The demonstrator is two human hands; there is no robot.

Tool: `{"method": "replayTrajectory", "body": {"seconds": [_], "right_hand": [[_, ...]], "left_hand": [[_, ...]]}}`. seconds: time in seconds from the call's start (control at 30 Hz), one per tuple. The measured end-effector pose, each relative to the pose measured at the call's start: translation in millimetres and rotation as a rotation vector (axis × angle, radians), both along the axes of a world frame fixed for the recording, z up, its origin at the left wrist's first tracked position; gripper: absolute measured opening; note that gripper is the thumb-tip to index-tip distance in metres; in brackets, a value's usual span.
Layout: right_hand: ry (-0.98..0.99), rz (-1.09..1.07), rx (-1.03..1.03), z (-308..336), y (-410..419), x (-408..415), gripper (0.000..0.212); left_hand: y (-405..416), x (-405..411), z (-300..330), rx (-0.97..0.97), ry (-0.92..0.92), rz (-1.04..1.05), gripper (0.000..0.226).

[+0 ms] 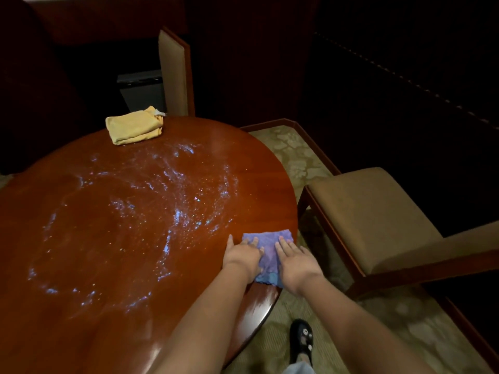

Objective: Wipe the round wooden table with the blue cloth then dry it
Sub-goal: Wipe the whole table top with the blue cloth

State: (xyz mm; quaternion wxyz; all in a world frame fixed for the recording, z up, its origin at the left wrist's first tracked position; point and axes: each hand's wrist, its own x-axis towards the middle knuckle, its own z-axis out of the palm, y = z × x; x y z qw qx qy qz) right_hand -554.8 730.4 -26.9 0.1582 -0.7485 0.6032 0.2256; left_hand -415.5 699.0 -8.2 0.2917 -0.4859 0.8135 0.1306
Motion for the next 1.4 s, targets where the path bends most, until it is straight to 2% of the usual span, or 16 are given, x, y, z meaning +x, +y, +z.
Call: {"method": "replayTrajectory", "body": {"seconds": [0.43, 0.6, 0.73, 1.03, 1.4], "right_hand": [[0.016, 0.037, 0.039, -5, -88, -24, 0.072], [0.013, 0.027, 0.029, -10, -95, -24, 0.070], [-0.006, -0.003, 0.018, -8, -72, -23, 0.067], [0.022, -0.036, 0.023, -2, 15, 9, 0.073], [0.190, 0.104, -0.033, 3, 94, 67, 0.072]], "left_hand": [[-73, -23, -4, -0.010, 0.016, 0.045, 0.057], [-83, -24, 0, -0.024, -0.004, 0.016, 0.057], [-63, -17, -4, -0.008, 0.025, 0.049, 0.056], [9, 13, 0, 0.004, 0.017, -0.042, 0.057], [78, 69, 5, 0.016, 0.005, -0.112, 0.057]]}}
